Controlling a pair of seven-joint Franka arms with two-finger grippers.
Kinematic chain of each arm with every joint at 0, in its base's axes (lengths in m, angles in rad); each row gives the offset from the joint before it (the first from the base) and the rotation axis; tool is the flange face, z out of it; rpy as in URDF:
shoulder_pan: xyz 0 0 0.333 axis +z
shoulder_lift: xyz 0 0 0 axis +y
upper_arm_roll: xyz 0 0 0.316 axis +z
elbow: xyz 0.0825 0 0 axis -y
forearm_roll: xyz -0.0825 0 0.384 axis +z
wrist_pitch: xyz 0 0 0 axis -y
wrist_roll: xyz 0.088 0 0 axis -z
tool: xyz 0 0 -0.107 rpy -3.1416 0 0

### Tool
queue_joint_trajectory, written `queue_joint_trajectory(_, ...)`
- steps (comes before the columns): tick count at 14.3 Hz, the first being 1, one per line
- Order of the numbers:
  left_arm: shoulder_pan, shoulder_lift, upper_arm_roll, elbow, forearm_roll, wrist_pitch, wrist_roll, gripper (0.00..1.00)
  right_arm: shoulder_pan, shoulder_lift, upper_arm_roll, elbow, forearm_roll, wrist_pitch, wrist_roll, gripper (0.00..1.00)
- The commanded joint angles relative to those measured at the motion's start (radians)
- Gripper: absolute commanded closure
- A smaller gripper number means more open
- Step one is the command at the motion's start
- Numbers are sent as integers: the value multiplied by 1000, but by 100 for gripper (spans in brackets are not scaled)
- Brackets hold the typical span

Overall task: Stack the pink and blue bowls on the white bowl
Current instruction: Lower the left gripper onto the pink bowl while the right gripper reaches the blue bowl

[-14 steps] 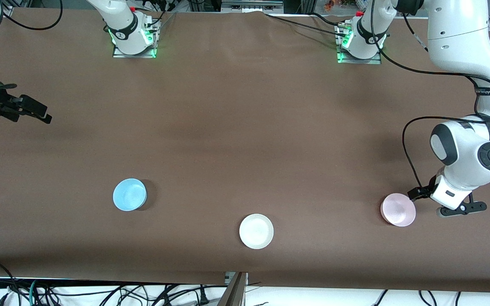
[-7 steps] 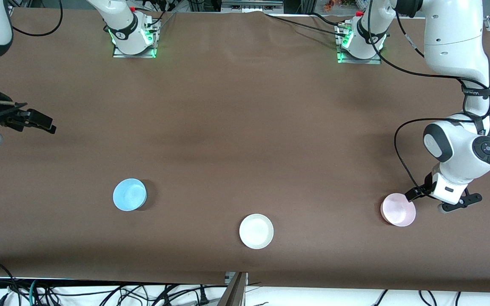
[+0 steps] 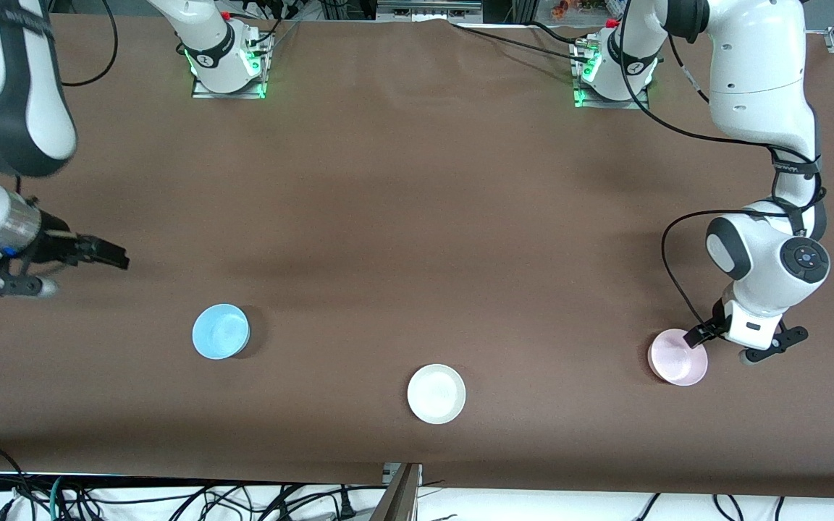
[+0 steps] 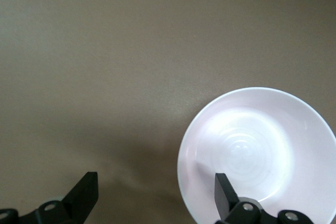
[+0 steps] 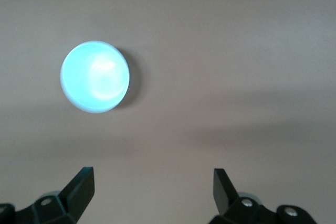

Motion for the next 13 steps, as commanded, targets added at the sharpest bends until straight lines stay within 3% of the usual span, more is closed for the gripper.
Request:
queue_joint_trajectory(1, -16, 12, -2, -1, -25, 36, -65, 12, -2, 147, 5, 33, -5, 126, -7, 0)
queue_joint_trajectory(7, -19, 14, -2, -2, -23, 41, -99, 72, 41, 291, 19, 42, -3, 301, 1, 2)
queue_joint_trajectory(11, -19, 12, -2, -8, -23, 34, -99, 81, 52, 342, 19, 42, -2, 383, -2, 9)
queue_joint_trajectory(12, -25, 12, -2, -14, -23, 37, -100, 94, 52, 354, 20, 42, -2, 398, -1, 12)
queue_joint_trajectory(13, -29, 12, -2, -14, -23, 38, -105, 100, 52, 364, 20, 42, -2, 412, 7, 15)
